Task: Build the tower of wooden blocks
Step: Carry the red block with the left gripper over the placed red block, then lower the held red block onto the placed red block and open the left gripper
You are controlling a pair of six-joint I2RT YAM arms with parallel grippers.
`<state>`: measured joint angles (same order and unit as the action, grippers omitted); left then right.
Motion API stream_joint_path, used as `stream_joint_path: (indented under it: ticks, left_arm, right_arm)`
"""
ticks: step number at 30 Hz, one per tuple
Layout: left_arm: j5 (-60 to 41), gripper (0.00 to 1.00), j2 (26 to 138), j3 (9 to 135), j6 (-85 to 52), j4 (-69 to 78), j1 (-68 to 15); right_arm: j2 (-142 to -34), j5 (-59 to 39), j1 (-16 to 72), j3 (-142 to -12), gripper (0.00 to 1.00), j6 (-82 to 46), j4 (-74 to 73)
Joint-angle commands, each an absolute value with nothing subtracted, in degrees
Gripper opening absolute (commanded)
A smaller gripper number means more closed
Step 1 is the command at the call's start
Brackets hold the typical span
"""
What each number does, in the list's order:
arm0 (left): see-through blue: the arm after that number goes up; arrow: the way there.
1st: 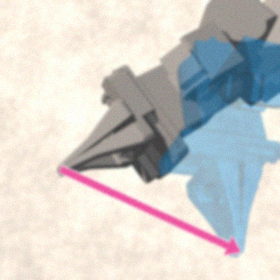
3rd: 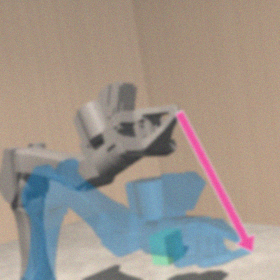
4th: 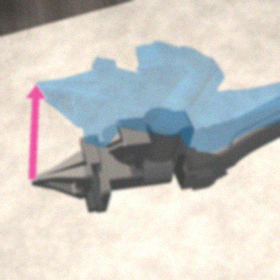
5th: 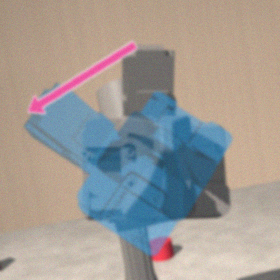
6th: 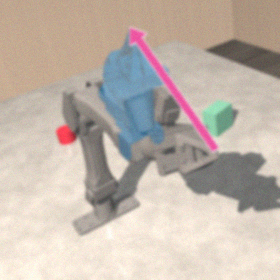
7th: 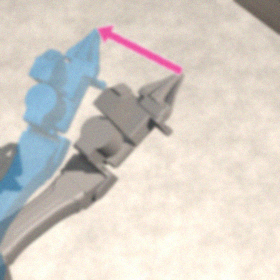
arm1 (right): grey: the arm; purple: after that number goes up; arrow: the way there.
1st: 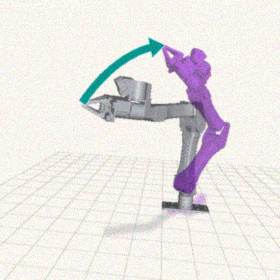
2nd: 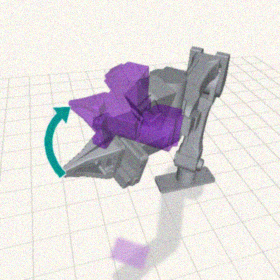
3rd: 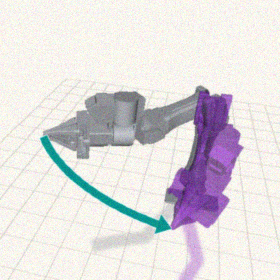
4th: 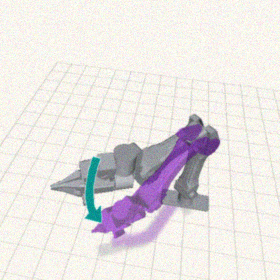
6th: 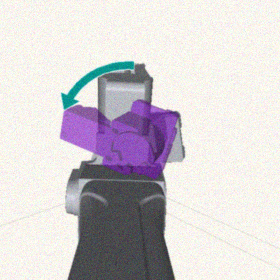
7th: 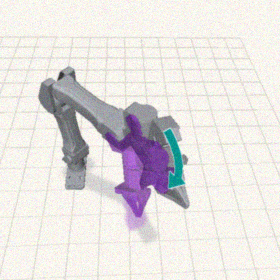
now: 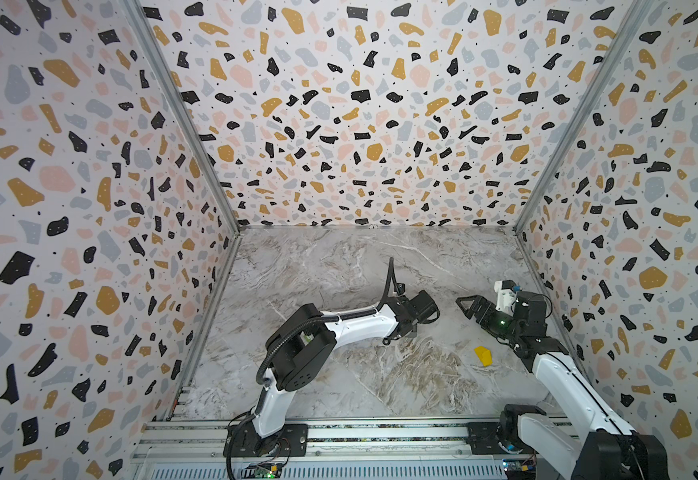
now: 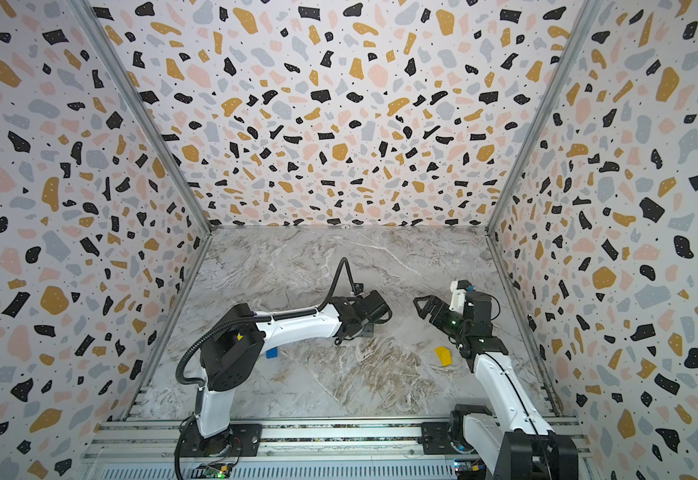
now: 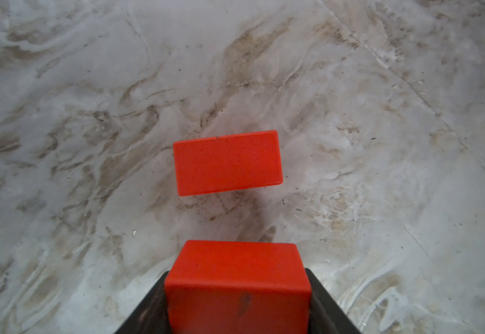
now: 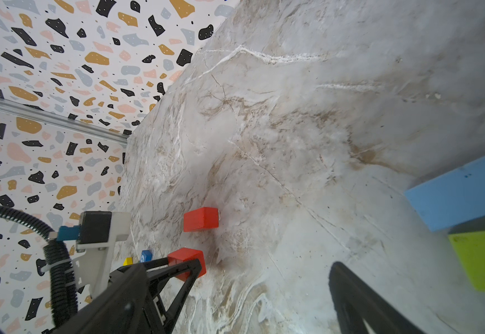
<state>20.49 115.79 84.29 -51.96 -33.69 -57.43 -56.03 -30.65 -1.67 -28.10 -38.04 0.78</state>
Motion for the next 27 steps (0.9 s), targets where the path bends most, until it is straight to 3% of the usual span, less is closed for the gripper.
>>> stream_joint_path:
  ticks: [1, 19, 27]
  left_arm:
    - [21.1, 0.54, 117.1, 86.9, -52.1, -35.3, -56.6]
    - [18.6, 0.6, 121.4, 91.7, -49.2, -36.7, -54.9]
    - [18.3, 0.7, 122.5, 93.1, -48.6, -37.9, -54.8]
  right_arm:
    - [-56.3, -31.1, -2.0, -27.6, 1.0, -37.0, -0.4]
    - [-59.7, -31.9, -2.0, -27.7, 1.0, -36.0, -2.1]
    - [-61.4, -32.3, -2.0, -28.7, 0.99, -35.3, -1.9]
